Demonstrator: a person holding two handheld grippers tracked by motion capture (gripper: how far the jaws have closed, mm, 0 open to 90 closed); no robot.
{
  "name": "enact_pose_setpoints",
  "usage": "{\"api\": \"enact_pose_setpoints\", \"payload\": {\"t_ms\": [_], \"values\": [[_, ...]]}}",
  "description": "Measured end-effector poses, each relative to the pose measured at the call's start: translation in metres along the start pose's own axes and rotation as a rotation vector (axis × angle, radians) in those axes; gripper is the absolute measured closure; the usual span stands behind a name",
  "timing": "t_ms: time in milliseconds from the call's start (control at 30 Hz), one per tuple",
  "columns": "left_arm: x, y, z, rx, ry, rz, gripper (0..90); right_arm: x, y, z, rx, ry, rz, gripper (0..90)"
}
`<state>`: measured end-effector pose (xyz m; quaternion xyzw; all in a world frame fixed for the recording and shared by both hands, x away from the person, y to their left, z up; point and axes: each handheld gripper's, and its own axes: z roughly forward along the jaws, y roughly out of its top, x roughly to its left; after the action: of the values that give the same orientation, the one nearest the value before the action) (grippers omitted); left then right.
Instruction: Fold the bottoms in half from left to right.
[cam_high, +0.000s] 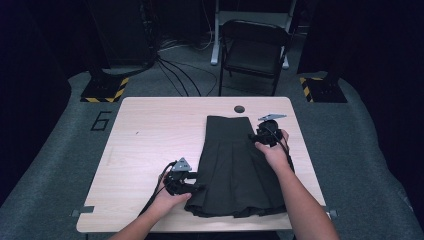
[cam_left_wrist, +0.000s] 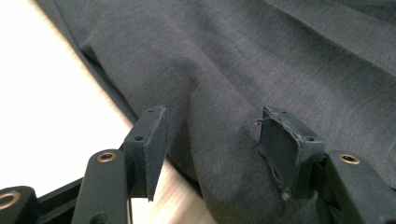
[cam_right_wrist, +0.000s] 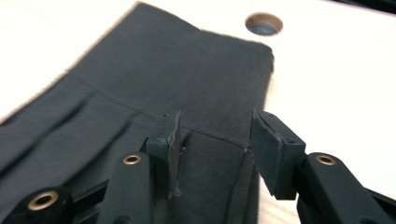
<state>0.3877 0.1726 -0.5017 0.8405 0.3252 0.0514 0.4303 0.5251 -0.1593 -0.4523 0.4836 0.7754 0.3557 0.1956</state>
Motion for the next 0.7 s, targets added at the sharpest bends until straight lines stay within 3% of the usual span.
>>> {"api": "enact_pose_setpoints", "payload": {"t_ms": [200, 533, 633, 700], "values": [[0.003, -0.004, -0.008, -0.013, 0.014, -0.022, 41.6, -0.005, -0.004, 0.02, 0.029, -0.013, -0.009, 51.9], [0.002, -0.01, -0.014, -0.018, 0.026, -0.041, 41.6, -0.015, -0.019, 0.049, 0.085, -0.063, 0.064, 38.5], [0.002, -0.01, -0.014, -0.023, 0.03, -0.044, 41.6, -0.015, -0.024, 0.055, 0.086, -0.038, 0.094, 45.0], [0.002, -0.01, -0.015, -0.021, 0.032, -0.045, 41.6, -0.013, -0.023, 0.054, 0.085, -0.023, 0.069, 52.3]]}}
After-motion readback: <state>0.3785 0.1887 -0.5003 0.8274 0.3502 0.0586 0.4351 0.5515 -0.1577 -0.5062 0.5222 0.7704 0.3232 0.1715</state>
